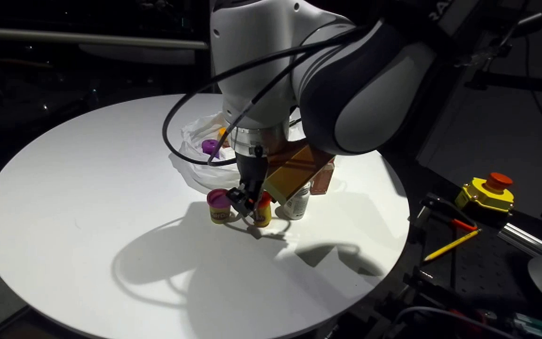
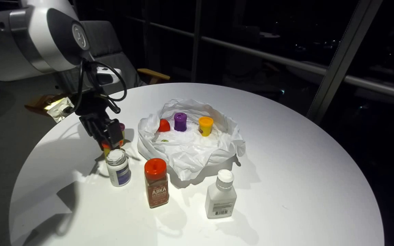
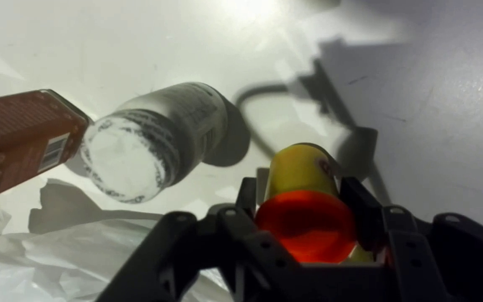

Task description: Remove the objects in the plastic and put them on the table

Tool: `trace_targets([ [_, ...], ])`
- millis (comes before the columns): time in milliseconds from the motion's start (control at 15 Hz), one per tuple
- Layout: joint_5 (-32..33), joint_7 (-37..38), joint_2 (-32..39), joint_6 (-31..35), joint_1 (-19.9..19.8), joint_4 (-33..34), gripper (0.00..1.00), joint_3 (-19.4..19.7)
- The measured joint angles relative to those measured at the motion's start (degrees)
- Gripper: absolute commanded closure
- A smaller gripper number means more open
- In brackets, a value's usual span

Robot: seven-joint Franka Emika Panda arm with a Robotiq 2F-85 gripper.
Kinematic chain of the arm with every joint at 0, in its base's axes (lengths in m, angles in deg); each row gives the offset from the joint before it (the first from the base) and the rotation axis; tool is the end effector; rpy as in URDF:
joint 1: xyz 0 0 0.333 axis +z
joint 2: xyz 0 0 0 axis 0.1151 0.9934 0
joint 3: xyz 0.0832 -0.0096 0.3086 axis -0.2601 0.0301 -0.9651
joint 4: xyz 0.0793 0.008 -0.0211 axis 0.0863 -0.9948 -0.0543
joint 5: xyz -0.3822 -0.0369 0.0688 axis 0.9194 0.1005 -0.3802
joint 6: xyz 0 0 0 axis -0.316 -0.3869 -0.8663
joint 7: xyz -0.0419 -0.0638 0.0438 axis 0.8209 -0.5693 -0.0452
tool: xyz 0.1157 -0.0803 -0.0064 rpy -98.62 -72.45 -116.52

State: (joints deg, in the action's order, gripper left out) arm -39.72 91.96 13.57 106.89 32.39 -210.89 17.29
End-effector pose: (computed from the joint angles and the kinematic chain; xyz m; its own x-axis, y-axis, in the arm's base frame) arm 0.4897 0.1828 0.1058 0.9959 -0.0663 0.0609 -0.0798 -0.9635 0.2557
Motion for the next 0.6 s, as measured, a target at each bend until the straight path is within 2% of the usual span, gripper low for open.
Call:
trace_targets([
  [133,0.32,-1.15,0.02,1.43,0.14,-0.14,0.01,-0.01],
  [333,1.45,-1.11,-0.3,4.45,0.5,-0.25,0.0,0.45],
  [600,2.61,0.6,-2.72,7.31,2.06,-0.36,0.0,3.62],
])
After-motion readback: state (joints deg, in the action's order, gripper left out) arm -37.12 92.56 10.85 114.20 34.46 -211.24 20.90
